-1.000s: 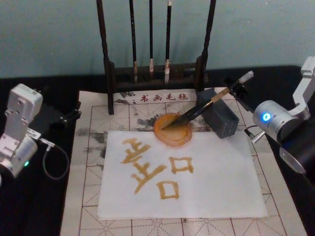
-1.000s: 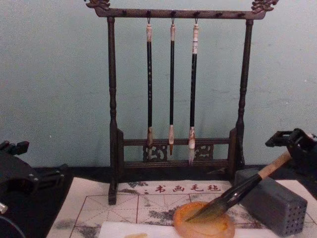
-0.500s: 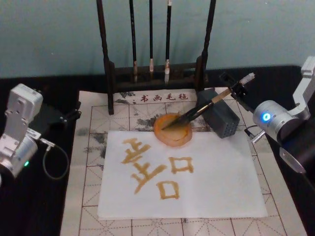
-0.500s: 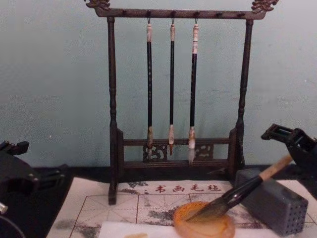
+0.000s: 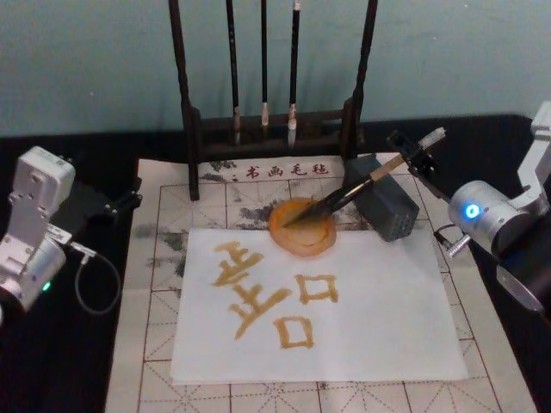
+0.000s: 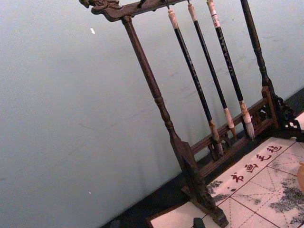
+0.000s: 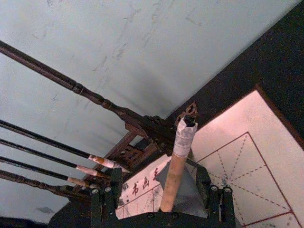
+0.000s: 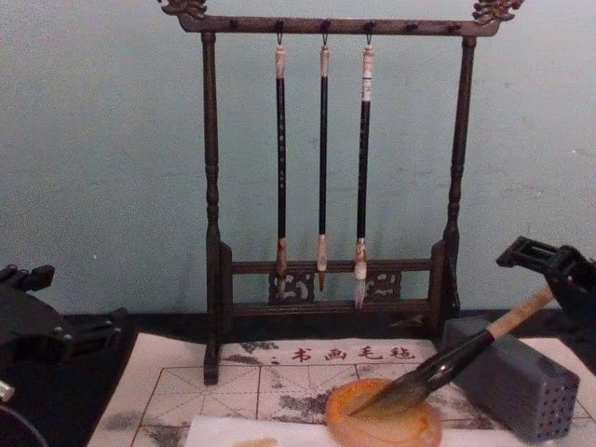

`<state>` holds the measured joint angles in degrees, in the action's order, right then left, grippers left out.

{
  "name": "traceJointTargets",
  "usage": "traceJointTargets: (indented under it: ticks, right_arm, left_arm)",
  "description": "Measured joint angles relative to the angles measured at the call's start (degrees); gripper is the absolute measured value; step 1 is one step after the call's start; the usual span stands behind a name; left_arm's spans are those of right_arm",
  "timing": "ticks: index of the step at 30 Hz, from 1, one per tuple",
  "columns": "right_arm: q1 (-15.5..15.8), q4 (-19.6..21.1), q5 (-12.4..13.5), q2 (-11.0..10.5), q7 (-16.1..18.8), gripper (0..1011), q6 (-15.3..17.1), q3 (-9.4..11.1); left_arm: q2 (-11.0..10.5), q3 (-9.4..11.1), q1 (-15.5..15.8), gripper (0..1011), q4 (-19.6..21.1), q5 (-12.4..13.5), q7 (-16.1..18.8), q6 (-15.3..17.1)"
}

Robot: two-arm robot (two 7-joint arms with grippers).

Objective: Pick up the brush from the inkstone, write on the paper, then place the brush back to its original position.

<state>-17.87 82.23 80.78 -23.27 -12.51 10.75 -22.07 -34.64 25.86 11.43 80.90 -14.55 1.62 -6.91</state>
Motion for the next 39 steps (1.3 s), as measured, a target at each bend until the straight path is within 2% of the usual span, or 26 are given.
traceJointTargets:
  ticks: [8,11,12,15,18,21,24,27,30,32,37,38,39]
  right_arm:
    - [3.08,3.71,-0.61,-3.77,1.95,1000,-1.85,-0.93]
    - [5.45,6.26,-2.24,-6.18,3.19,1000,-3.34,-1.40]
    - [5.45,6.26,-2.24,-6.18,3.19,1000,-3.34,-1.40]
    - [7.71,8.52,-5.15,-8.19,4.77,1000,-5.06,-1.79]
    - [10.54,11.13,-10.65,-10.37,7.32,1000,-8.17,-2.46]
    - [11.85,12.36,-14.66,-11.57,8.56,1000,-10.25,-3.22]
    - [13.35,13.62,-21.32,-13.55,10.41,1000,-13.07,-4.61]
    - [13.97,14.25,-24.51,-14.72,11.10,1000,-13.99,-5.36]
    - [14.47,14.84,-29.59,-16.11,11.50,1000,-15.12,-6.34]
    - [14.47,14.90,-31.35,-16.46,11.37,1000,-15.32,-6.66]
    - [13.98,14.42,-38.28,-16.96,10.29,1000,-15.70,-8.27]
    - [13.98,14.42,-38.28,-16.96,10.29,1000,-15.70,-8.27]
    - [13.73,14.12,-40.04,-16.98,10.00,1000,-15.70,-8.66]
  left_arm:
    - [0.00,0.00,0.00,1001,0.00,0.00,0.00,0.00]
    - [0.00,0.00,0.00,1001,0.00,0.00,0.00,0.00]
    - [0.00,0.00,0.00,1001,0.00,0.00,0.00,0.00]
    - [0.00,0.00,0.00,1001,0.00,0.00,0.00,0.00]
    - [0.00,0.00,0.00,1001,0.00,0.00,0.00,0.00]
    - [0.00,0.00,0.00,1001,0.00,0.00,0.00,0.00]
    - [0.00,0.00,0.00,1001,0.00,0.00,0.00,0.00]
    - [0.00,0.00,0.00,1001,0.00,0.00,0.00,0.00]
    - [0.00,0.00,0.00,1001,0.00,0.00,0.00,0.00]
    - [0.00,0.00,0.00,1001,0.00,0.00,0.00,0.00]
    - [0.00,0.00,0.00,1001,0.00,0.00,0.00,0.00]
    - [0.00,0.00,0.00,1001,0.00,0.00,0.00,0.00]
    - [0.00,0.00,0.00,1001,0.00,0.00,0.00,0.00]
